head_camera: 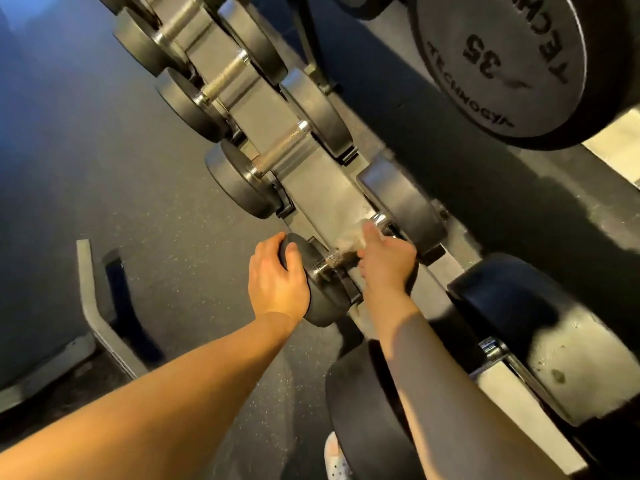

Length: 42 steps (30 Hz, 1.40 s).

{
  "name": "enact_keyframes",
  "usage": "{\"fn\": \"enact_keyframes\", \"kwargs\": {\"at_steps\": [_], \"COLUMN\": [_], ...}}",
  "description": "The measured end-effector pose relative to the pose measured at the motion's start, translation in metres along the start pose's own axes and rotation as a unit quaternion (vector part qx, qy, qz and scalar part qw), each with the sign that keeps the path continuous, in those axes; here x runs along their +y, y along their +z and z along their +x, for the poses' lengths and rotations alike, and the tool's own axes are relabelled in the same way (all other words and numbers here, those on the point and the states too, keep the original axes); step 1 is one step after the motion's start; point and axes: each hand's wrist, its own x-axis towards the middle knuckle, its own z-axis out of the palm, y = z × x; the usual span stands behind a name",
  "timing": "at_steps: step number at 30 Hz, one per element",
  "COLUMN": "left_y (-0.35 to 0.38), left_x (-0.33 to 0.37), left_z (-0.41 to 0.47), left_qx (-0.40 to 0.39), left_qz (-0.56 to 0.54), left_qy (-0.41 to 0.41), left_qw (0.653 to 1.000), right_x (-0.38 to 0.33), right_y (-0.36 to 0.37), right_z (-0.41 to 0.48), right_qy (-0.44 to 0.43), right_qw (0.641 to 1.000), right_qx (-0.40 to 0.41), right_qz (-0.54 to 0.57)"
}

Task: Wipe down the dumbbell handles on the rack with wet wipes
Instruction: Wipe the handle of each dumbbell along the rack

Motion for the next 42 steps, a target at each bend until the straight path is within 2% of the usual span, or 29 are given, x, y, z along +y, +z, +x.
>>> {"fn": "enact_keyframes", "kwargs": {"at_steps": [2, 5, 7, 9, 13, 16, 19, 21, 23, 25, 27, 29, 30, 32, 34, 35, 37, 38, 40, 41, 42], "left_y": [-0.001, -0.002, -0.003, -0.004, -0.006, -0.01, -0.022, -0.033, -0.041, -0.044, -0.04, -0.032, -0.026, -0.013, -0.001, 0.006, 0.021, 0.024, 0.03, 0.035, 0.038], "left_x": [0.001, 0.001, 0.0, -0.002, -0.006, -0.005, -0.01, -0.013, -0.013, 0.002, 0.026, 0.046, 0.05, 0.054, 0.059, 0.062, 0.066, 0.07, 0.078, 0.082, 0.087], "left_z": [0.0, 0.0, 0.0, 0.001, 0.002, 0.007, 0.016, 0.036, 0.064, 0.09, 0.107, 0.111, 0.11, 0.11, 0.116, 0.121, 0.132, 0.136, 0.136, 0.133, 0.129], "left_qx": [-0.001, -0.009, -0.018, -0.025, -0.043, -0.077, -0.141, -0.201, -0.249, -0.304, -0.385, -0.459, -0.481, -0.498, -0.503, -0.493, -0.482, -0.494, -0.519, -0.525, -0.529], "left_qz": [0.0, -0.002, 0.008, 0.02, 0.024, 0.043, 0.063, 0.098, 0.156, 0.143, 0.085, 0.036, 0.021, 0.0, -0.013, -0.013, 0.007, 0.01, -0.068, -0.116, -0.132], "left_qy": [-0.001, -0.001, 0.005, 0.019, 0.036, 0.053, 0.084, 0.144, 0.244, 0.341, 0.387, 0.402, 0.396, 0.354, 0.309, 0.311, 0.284, 0.245, 0.16, 0.105, 0.049], "left_qw": [1.0, 1.0, 1.0, 0.999, 0.998, 0.995, 0.984, 0.964, 0.924, 0.878, 0.834, 0.792, 0.782, 0.791, 0.807, 0.812, 0.829, 0.834, 0.837, 0.837, 0.837], "right_x": [0.003, 0.024, 0.027, 0.018, -0.001, 0.002, 0.014, 0.016, 0.011, 0.001, -0.017, -0.035, -0.043, -0.057, -0.068, -0.073, -0.082, -0.087, -0.095, -0.097, -0.097], "right_y": [0.0, 0.005, 0.002, -0.003, -0.004, 0.007, 0.014, 0.018, 0.021, 0.022, 0.024, 0.027, 0.027, 0.02, 0.009, 0.003, -0.008, -0.013, -0.018, -0.018, -0.016], "right_z": [-0.01, -0.033, -0.037, -0.029, -0.006, -0.012, -0.024, -0.028, -0.028, -0.033, -0.041, -0.049, -0.052, -0.059, -0.066, -0.07, -0.072, -0.069, -0.054, -0.041, -0.026], "right_qy": [-0.021, -0.04, -0.042, -0.038, -0.033, -0.028, -0.021, 0.003, 0.017, 0.008, 0.008, 0.062, 0.099, 0.153, 0.16, 0.133, -0.005, -0.097, -0.241, -0.275, -0.283], "right_qw": [0.999, 0.973, 0.957, 0.967, 0.996, 0.991, 0.979, 0.969, 0.965, 0.977, 0.991, 0.997, 0.994, 0.986, 0.985, 0.99, 0.987, 0.965, 0.896, 0.872, 0.866], "right_qx": [-0.008, -0.113, -0.147, -0.126, 0.014, 0.038, -0.019, -0.046, -0.018, 0.04, 0.072, 0.055, 0.034, -0.014, -0.049, -0.049, 0.024, 0.088, 0.199, 0.23, 0.239], "right_qz": [-0.04, -0.198, -0.248, -0.221, -0.076, -0.129, -0.202, -0.244, -0.26, -0.21, -0.116, -0.005, 0.034, 0.069, 0.042, -0.007, -0.158, -0.227, -0.314, -0.332, -0.336]}}
